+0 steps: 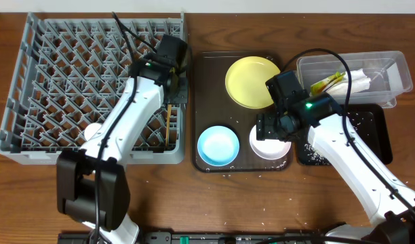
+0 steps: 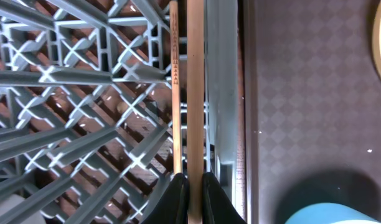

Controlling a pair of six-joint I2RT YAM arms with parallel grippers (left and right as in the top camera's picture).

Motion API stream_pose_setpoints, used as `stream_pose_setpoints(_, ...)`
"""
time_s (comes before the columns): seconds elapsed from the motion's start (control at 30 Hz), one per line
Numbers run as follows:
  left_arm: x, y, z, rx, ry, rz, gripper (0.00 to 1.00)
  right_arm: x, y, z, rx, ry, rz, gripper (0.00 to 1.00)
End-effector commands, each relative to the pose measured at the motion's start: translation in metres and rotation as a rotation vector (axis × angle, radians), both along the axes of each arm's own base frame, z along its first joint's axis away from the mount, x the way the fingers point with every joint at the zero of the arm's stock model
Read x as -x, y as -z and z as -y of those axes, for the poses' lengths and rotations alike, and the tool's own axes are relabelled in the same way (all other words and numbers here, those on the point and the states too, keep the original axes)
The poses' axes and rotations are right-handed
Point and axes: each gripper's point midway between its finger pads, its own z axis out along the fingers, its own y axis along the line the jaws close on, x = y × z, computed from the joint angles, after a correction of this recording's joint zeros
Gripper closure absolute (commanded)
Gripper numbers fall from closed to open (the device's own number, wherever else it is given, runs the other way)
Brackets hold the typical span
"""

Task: Sort waste into correct bins and load items into the dishwasher

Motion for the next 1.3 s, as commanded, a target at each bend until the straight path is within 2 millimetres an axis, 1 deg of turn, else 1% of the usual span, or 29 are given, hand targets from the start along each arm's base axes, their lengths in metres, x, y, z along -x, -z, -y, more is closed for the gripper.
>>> stream_pose_setpoints(0.0,-0.003,0.014,0.0,-0.004,-0.017,-0.022,0.92,0.001,0.0,-0.003,0.004,-0.02,0.004,0.18)
stream_pose_setpoints(0.2,-0.003,0.017,0.0,-0.007,-0.017,-0.026,0.92,0.001,-0.001,-0.003,0.004,-0.02,0.004,0.18)
stream_pose_setpoints(0.27,-0.003,0.017,0.0,-0.01,-0.018,-0.026,0.84,0.001,-0.001,-0.003,0.004,-0.02,0.004,0.18)
stream_pose_setpoints(0.3,-0.003,0.017,0.0,-0.009,-0.018,-0.025,0.83,0.001,0.0,-0.003,0.004,-0.02,0.004,0.18)
stream_pose_setpoints(0.33,-0.004,0.016,0.0,-0.009,-0.018,-0.025,0.78,0.001,0.0,-0.003,0.004,-0.02,0.004,0.18)
stream_pose_setpoints(0.43,-0.005,0.012,0.0,-0.005,-0.018,-0.013,0.78,0.001,0.0,-0.003,0.004,-0.02,0.004,0.18)
stream_pose_setpoints(0.57,-0.008,-0.003,0.001,0.007,-0.018,0.023,0.78,0.001,0.0,-0.003,0.004,-0.02,0.004,0.18)
stream_pose_setpoints(0.67,-0.006,-0.022,0.003,0.031,-0.014,0.061,0.78,0.001,-0.001,-0.003,0.004,-0.02,0.005,0.18)
stream_pose_setpoints(0.77,0.002,-0.048,0.009,0.09,0.004,0.101,0.71,0.0,-0.001,-0.003,0.003,-0.02,0.006,0.17)
stream_pose_setpoints(0.83,0.011,-0.07,0.01,0.122,0.014,0.136,0.61,-0.001,-0.001,-0.004,0.0,-0.02,0.013,0.15)
stream_pose_setpoints(0.87,0.015,-0.079,0.009,0.13,0.015,0.152,0.54,-0.003,-0.001,-0.004,-0.003,-0.02,0.019,0.14)
stream_pose_setpoints(0.9,0.021,-0.091,0.007,0.137,0.017,0.174,0.47,-0.004,-0.002,-0.005,-0.005,-0.02,0.025,0.14)
stream_pose_setpoints(0.93,0.027,-0.102,0.005,0.143,0.017,0.194,0.42,-0.006,-0.003,-0.006,-0.01,-0.02,0.035,0.14)
stream_pose_setpoints(1.03,0.047,-0.133,-0.001,0.163,0.02,0.258,0.34,-0.015,-0.005,-0.01,-0.028,-0.019,0.072,0.13)
stream_pose_setpoints(1.1,0.065,-0.156,-0.007,0.178,0.022,0.306,0.28,-0.024,-0.009,-0.014,-0.044,-0.028,0.113,0.12)
stream_pose_setpoints(1.17,0.078,-0.169,-0.011,0.186,0.023,0.332,0.25,-0.031,-0.012,-0.017,-0.053,-0.042,0.142,0.12)
stream_pose_setpoints(1.2,0.091,-0.179,-0.015,0.191,0.024,0.35,0.21,-0.036,-0.014,-0.02,-0.059,-0.058,0.168,0.11)
stream_pose_setpoints(1.27,0.106,-0.188,-0.02,0.196,0.025,0.366,0.2,-0.042,-0.017,-0.023,-0.066,-0.076,0.198,0.1)
